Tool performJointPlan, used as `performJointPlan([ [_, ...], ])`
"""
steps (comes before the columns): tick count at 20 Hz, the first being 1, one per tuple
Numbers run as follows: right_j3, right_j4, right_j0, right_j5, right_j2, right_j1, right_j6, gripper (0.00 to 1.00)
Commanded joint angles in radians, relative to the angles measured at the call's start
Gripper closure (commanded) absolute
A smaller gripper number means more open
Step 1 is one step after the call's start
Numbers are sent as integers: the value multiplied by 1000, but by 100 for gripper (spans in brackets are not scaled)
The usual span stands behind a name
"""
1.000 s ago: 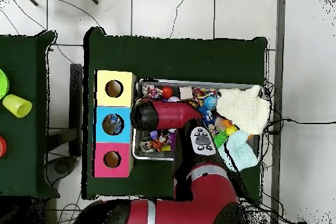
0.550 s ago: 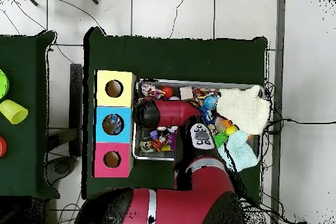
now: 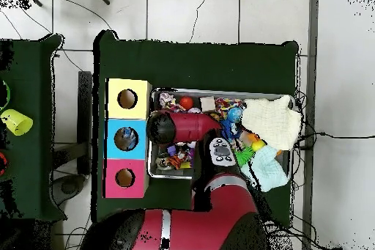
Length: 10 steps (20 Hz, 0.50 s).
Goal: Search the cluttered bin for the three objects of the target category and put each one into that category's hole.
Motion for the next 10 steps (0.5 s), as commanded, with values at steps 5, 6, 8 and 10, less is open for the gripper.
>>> performJointPlan([
  [5, 195, 14, -73, 77, 136, -168, 50, 100],
  [6, 217, 21, -86, 96, 146, -198, 44, 100],
  [8, 263, 34, -113, 129, 170, -254, 35, 100],
  [10, 295, 46, -128, 159, 185, -301, 33, 100],
])
